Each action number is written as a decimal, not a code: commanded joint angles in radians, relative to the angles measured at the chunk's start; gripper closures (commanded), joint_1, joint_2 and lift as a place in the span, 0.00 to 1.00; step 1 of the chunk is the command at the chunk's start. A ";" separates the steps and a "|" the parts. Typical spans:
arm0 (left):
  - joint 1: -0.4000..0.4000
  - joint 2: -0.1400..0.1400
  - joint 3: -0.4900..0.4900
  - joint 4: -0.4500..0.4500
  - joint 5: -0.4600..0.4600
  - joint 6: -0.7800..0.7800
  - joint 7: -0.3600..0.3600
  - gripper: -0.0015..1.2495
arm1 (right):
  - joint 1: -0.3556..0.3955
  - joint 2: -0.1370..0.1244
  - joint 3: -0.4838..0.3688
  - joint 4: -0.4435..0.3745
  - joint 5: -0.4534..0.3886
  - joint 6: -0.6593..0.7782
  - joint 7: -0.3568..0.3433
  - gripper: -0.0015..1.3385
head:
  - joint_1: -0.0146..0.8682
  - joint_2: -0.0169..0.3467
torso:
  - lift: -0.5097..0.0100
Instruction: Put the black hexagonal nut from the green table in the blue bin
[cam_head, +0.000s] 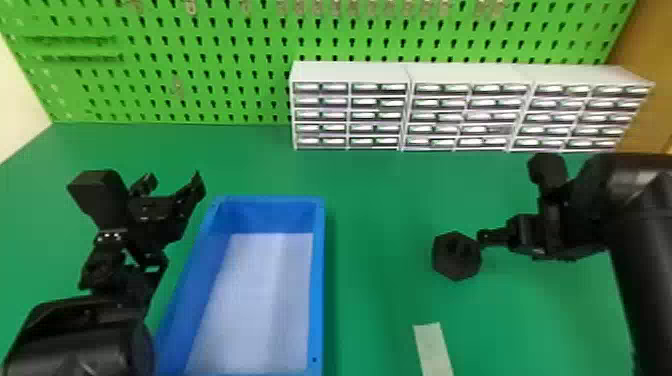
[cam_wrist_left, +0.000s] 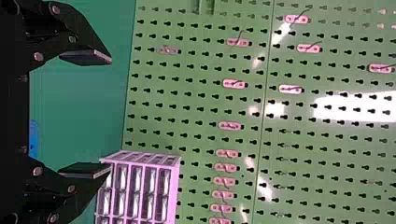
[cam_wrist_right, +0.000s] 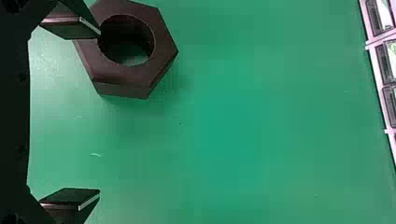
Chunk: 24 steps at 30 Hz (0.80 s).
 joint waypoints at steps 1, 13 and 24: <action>-0.001 -0.003 -0.003 0.000 0.001 0.000 0.002 0.35 | -0.005 -0.005 0.011 0.034 -0.002 -0.030 0.000 0.08 | 0.79 0.19 | 0.79; -0.001 -0.003 -0.006 0.000 0.004 0.000 0.008 0.35 | -0.010 -0.003 0.025 0.106 -0.010 -0.148 0.000 0.08 | 0.79 0.19 | 0.79; -0.005 -0.003 -0.012 0.000 0.004 -0.002 0.014 0.35 | -0.007 -0.005 0.037 0.189 -0.047 -0.240 0.000 0.07 | 0.79 0.19 | 0.79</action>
